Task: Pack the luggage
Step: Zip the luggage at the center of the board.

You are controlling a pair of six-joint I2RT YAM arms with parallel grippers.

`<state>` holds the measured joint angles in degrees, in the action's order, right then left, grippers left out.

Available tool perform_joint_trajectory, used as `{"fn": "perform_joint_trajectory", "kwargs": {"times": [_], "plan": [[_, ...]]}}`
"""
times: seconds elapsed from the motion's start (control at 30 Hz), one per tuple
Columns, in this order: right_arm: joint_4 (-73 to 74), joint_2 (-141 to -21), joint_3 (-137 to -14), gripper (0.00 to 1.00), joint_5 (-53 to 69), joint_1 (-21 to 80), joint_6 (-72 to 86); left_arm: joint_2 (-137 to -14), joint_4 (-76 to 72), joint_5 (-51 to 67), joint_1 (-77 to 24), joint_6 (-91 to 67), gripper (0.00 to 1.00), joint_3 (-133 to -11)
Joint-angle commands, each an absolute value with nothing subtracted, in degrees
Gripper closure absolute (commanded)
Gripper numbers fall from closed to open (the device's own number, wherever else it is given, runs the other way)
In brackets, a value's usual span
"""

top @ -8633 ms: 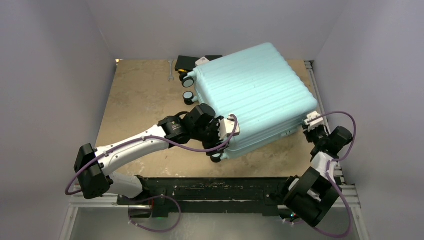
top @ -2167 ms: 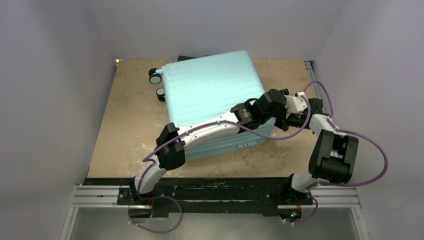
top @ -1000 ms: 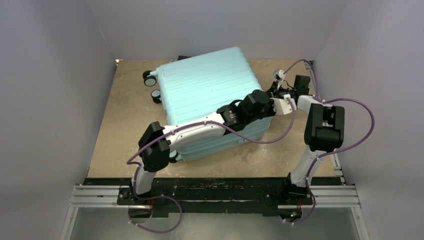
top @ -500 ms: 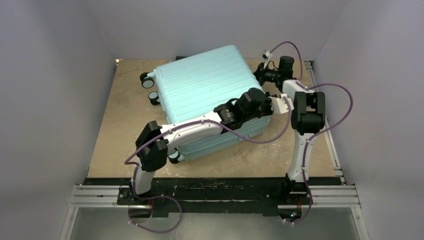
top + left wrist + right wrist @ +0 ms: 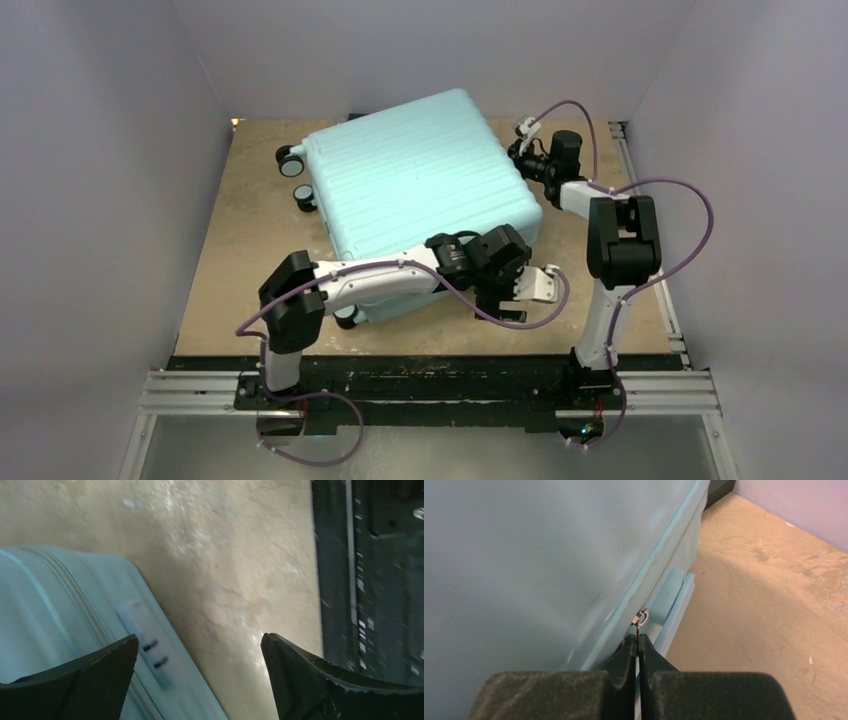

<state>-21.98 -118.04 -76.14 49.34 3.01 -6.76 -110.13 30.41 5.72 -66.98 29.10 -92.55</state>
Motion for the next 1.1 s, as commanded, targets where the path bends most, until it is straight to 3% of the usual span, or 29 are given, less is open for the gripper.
{"fn": "perform_joint_trajectory", "kwargs": {"times": [0.0,0.37,0.47,0.53,0.63,0.73,0.8,0.87,0.9,0.97,1.03,1.07], "plan": [[-16.3,-112.3,-70.0,1.0,57.2,7.7,-14.1,-95.9,35.4,-4.4,-55.4,30.6,0.01,-93.4],[-3.5,-103.8,-61.8,0.99,61.4,14.8,-26.2,-74.0,43.7,-3.5,-43.6,36.4,0.01,-85.4],[2.2,-101.2,-60.8,0.92,62.8,15.7,-31.2,-68.1,44.8,-6.1,-40.9,37.8,0.01,-81.7],[5.0,-98.8,-60.3,0.83,63.5,15.7,-33.2,-64.5,44.5,-9.8,-39.3,37.9,0.01,-78.6],[5.4,-94.2,-60.0,0.6,58.3,15.7,-31.5,-59.4,43.6,-14.7,-36.5,36.7,0.01,-73.6],[2.6,-89.5,-61.1,0.51,47.0,15.4,-25.3,-55.0,43.9,-18.7,-33.9,35.1,0.01,-69.9],[-1.0,-87.5,-62.6,0.37,36.8,14.9,-21.0,-52.0,45.4,-19.5,-32.3,34.7,0.01,-68.2],[-4.0,-87.2,-65.5,0.34,27.7,14.4,-17.9,-48.7,46.8,-18.6,-30.1,34.2,0.01,-67.2],[-4.5,-87.9,-67.9,0.33,24.8,13.8,-16.9,-46.9,47.9,-17.5,-29.0,34.1,0.01,-67.0],[-6.0,-90.2,-72.9,0.21,19.5,12.9,-14.8,-43.5,50.0,-14.1,-27.0,34.6,0.01,-66.6],[-7.2,-93.1,-78.3,0.2,16.4,12.2,-12.8,-40.7,51.6,-11.5,-24.9,34.7,0.01,-65.9],[-8.0,-94.7,-80.6,0.11,15.8,12.0,-12.2,-39.4,52.3,-10.4,-24.0,34.9,0.01,-65.3]]}}
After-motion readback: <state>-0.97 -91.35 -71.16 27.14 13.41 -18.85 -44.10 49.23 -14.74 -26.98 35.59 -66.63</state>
